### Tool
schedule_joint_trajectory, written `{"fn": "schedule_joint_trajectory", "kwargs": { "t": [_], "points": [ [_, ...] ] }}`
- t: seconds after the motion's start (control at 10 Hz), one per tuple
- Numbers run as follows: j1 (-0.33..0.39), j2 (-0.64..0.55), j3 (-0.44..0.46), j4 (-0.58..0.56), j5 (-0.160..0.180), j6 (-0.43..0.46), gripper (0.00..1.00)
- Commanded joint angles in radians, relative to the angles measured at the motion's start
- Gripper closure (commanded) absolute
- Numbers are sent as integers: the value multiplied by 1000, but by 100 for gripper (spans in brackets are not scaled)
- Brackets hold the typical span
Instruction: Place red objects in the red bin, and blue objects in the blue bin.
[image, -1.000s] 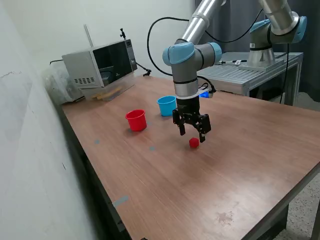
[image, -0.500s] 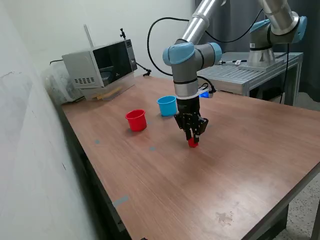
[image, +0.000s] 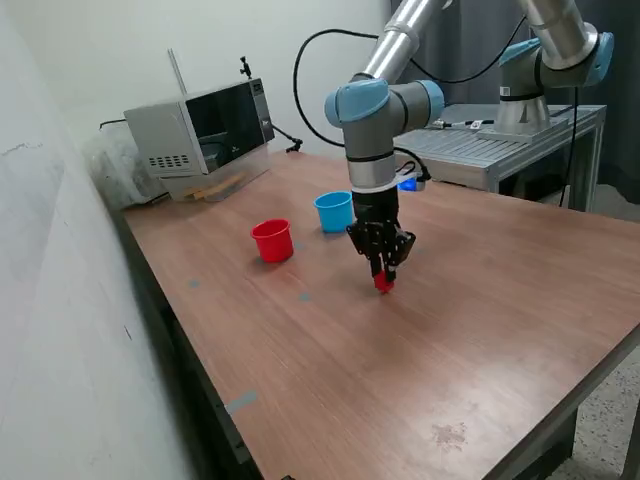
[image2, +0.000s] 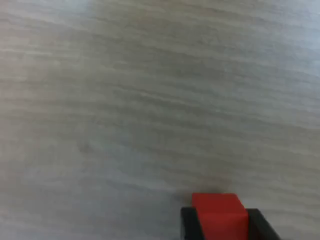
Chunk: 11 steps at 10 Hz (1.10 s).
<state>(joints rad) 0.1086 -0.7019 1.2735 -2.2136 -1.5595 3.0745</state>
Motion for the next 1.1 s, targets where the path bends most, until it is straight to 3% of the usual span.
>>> {"fn": "schedule_joint_trajectory", "kwargs": {
  "t": [0.0,0.1,0.4,0.8,1.0],
  "points": [
    [-1,-59,0,5,-5,-14,100],
    [-6,-82,-2,11,-8,-20,100],
    [-131,-146,-29,50,-8,-39,100],
    [-283,-148,-75,63,-8,-42,100],
    [-326,-145,-79,63,-7,-46,100]
  ]
}}
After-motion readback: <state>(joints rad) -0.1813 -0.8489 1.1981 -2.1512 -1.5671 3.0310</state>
